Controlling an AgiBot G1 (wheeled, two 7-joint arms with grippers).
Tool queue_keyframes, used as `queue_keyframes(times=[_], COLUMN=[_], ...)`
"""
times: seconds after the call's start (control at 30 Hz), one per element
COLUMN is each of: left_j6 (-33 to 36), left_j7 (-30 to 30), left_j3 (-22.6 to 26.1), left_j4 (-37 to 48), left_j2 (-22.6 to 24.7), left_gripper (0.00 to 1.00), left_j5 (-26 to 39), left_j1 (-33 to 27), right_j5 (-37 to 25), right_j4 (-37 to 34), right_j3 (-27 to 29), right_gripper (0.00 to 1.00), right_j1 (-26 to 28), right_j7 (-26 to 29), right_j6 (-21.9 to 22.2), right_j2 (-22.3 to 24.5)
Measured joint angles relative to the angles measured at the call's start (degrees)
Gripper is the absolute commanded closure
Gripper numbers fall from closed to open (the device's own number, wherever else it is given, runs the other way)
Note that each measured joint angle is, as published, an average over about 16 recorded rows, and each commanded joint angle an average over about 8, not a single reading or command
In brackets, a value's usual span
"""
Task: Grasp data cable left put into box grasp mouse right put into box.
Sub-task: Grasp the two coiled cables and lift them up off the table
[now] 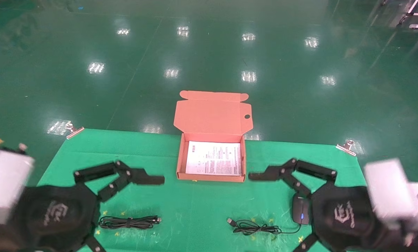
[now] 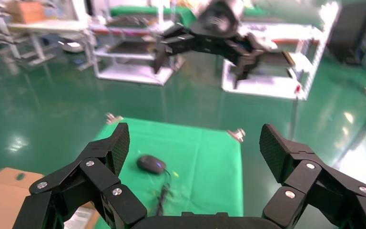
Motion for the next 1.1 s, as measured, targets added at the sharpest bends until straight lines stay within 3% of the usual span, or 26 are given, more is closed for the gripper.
queue_keyframes(times=[0.6,1.1], left_j6=[1.4,-1.2], left_j7=[5.0,6.0], left_j3=[17.2,30.7], left_j4=[2.5,8.0], left_j2=[4.0,11.2], left_gripper=[0.00,0.00], left_j5=[21.9,42.8], left_j1=[-14.7,-22.6], right_j5=[-23.8,-43.2], right_j4=[1.6,0.8], right_j3=[-11.8,-20.7], right_gripper=[0.00,0.00], right_j1=[11.9,12.0], right_j7=[-13.7,-22.5], right_j6=[-2.1,5.1], right_j2=[-2.7,-6.3])
